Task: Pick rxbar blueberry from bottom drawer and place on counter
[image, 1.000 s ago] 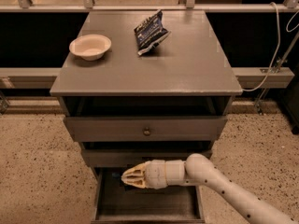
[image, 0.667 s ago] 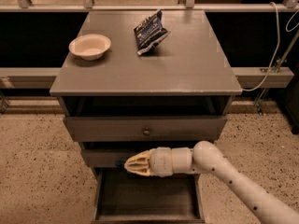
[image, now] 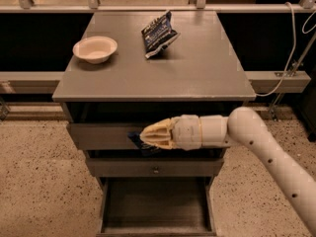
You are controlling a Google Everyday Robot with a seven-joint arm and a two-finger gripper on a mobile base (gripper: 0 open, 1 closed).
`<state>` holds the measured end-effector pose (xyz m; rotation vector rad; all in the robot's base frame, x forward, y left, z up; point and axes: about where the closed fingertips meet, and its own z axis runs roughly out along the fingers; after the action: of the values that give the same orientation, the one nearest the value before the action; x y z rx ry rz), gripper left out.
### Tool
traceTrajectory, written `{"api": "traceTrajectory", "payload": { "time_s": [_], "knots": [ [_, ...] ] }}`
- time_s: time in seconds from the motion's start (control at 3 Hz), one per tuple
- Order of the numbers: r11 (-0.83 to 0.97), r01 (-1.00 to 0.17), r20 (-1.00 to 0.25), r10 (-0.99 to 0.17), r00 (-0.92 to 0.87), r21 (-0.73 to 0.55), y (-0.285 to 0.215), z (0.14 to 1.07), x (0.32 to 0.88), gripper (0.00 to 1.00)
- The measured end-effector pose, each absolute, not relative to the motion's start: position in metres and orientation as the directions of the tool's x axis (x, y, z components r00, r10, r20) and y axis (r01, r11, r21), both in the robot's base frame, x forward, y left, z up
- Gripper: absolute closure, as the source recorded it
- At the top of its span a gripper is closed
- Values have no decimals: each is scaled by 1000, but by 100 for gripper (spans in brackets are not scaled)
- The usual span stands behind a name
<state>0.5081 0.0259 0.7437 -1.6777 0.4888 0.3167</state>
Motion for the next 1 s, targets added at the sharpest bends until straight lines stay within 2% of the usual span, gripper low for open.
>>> {"api": "traceTrajectory", "payload": {
  "time_s": [0.33,1.0],
  "knots": [
    [-143,-406,-379,-183,907,-903,11,815,513,100],
    [-212,-371,-301,-301,905,-904,4,922,549,100]
  ]
}}
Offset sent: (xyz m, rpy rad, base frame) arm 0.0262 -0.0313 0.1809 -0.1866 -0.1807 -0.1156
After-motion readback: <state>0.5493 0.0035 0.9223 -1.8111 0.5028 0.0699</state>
